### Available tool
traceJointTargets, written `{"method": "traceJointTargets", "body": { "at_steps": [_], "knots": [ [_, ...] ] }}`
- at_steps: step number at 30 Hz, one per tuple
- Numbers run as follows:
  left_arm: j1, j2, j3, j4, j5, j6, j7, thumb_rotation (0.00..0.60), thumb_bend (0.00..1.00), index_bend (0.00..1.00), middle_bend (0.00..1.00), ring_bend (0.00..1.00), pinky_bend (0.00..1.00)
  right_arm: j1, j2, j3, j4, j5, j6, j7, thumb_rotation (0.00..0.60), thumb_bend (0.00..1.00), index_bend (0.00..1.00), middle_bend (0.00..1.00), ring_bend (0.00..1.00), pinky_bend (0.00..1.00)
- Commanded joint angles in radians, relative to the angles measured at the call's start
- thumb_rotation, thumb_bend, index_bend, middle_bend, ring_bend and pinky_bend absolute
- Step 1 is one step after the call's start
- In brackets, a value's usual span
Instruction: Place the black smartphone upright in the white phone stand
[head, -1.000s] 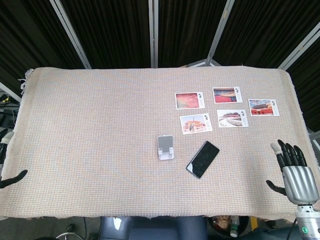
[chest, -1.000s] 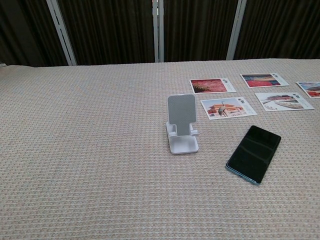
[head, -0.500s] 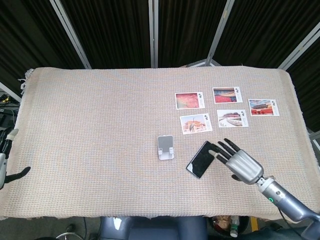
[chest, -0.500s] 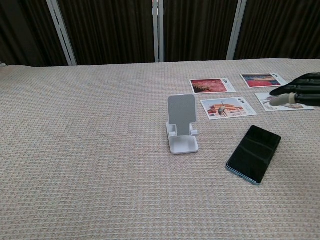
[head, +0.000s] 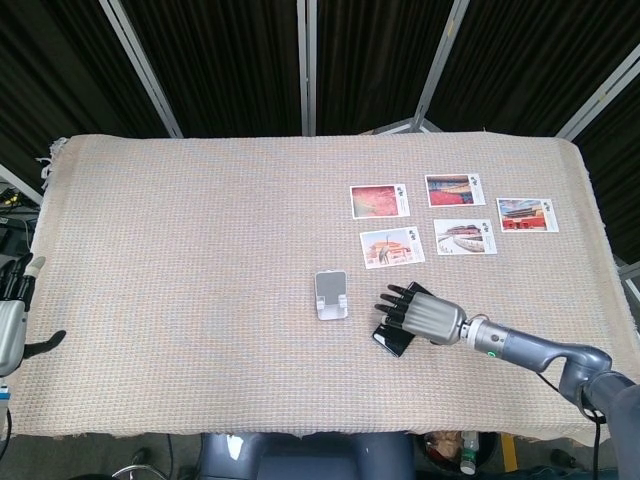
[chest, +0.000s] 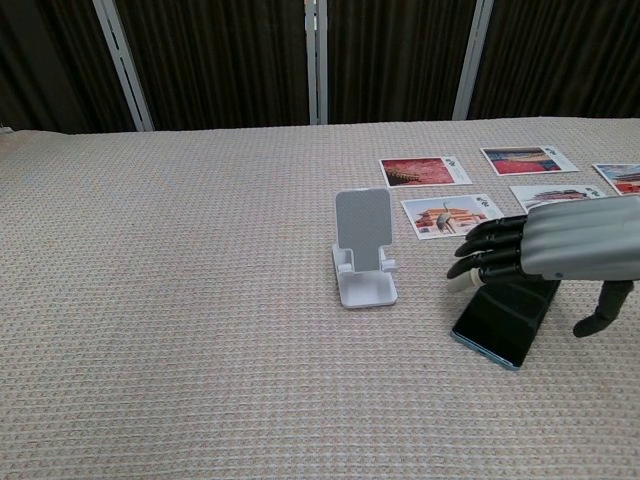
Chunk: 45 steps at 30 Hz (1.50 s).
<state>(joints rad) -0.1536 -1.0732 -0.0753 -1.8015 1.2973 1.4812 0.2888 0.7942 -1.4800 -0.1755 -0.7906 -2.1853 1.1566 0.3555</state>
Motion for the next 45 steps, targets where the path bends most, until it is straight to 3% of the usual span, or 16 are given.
{"method": "traceJointTargets", "body": {
  "at_steps": [1, 11, 16, 19, 21, 23, 28, 36, 45],
  "knots": [
    [-0.002, -0.002, 0.000, -0.001, -0.005, -0.008, 0.004, 0.600, 0.00, 0.00, 0.00, 0.00, 0.00, 0.009, -0.029, -0.026, 0.038, -0.005, 0.014, 0.011, 0.600, 0.00, 0.00, 0.07, 0.00, 0.08],
    [0.001, 0.001, -0.009, -0.001, -0.012, -0.015, -0.004, 0.600, 0.00, 0.00, 0.00, 0.00, 0.00, 0.025, -0.091, -0.063, 0.141, 0.047, -0.014, -0.008, 0.600, 0.00, 0.00, 0.04, 0.00, 0.08],
    [0.002, -0.001, -0.012, 0.002, -0.015, -0.021, -0.003, 0.600, 0.00, 0.00, 0.00, 0.00, 0.00, 0.023, -0.114, -0.089, 0.197, 0.064, 0.006, 0.011, 0.600, 0.00, 0.05, 0.09, 0.02, 0.10],
    [0.001, -0.004, -0.014, 0.003, -0.018, -0.023, 0.002, 0.600, 0.00, 0.00, 0.00, 0.00, 0.00, 0.019, -0.131, -0.102, 0.227, 0.069, 0.044, 0.035, 0.600, 0.00, 0.20, 0.21, 0.11, 0.17],
    [0.001, -0.005, -0.014, 0.002, -0.019, -0.025, 0.004, 0.600, 0.00, 0.00, 0.00, 0.00, 0.00, 0.016, -0.140, -0.109, 0.245, 0.068, 0.069, 0.047, 0.600, 0.06, 0.39, 0.35, 0.24, 0.28],
    [0.000, -0.006, -0.014, 0.002, -0.019, -0.026, 0.007, 0.600, 0.00, 0.00, 0.00, 0.00, 0.00, 0.012, -0.150, -0.116, 0.267, 0.065, 0.100, 0.051, 0.600, 0.12, 0.50, 0.45, 0.33, 0.32],
    [0.000, -0.008, -0.015, 0.001, -0.021, -0.031, 0.009, 0.600, 0.00, 0.00, 0.00, 0.00, 0.00, -0.010, -0.174, -0.117, 0.346, 0.069, 0.218, 0.035, 0.600, 0.21, 0.56, 0.53, 0.41, 0.35],
    [0.001, 0.000, -0.013, -0.009, -0.006, -0.036, -0.008, 0.600, 0.00, 0.00, 0.00, 0.00, 0.00, -0.034, -0.146, -0.088, 0.437, 0.097, 0.408, -0.158, 0.600, 0.22, 0.56, 0.56, 0.43, 0.36],
    [0.010, 0.015, -0.011, -0.020, 0.020, -0.025, -0.036, 0.600, 0.00, 0.00, 0.00, 0.00, 0.00, -0.016, -0.091, -0.011, 0.377, 0.140, 0.566, -0.520, 0.600, 0.22, 0.55, 0.55, 0.42, 0.36]
  ]
}}
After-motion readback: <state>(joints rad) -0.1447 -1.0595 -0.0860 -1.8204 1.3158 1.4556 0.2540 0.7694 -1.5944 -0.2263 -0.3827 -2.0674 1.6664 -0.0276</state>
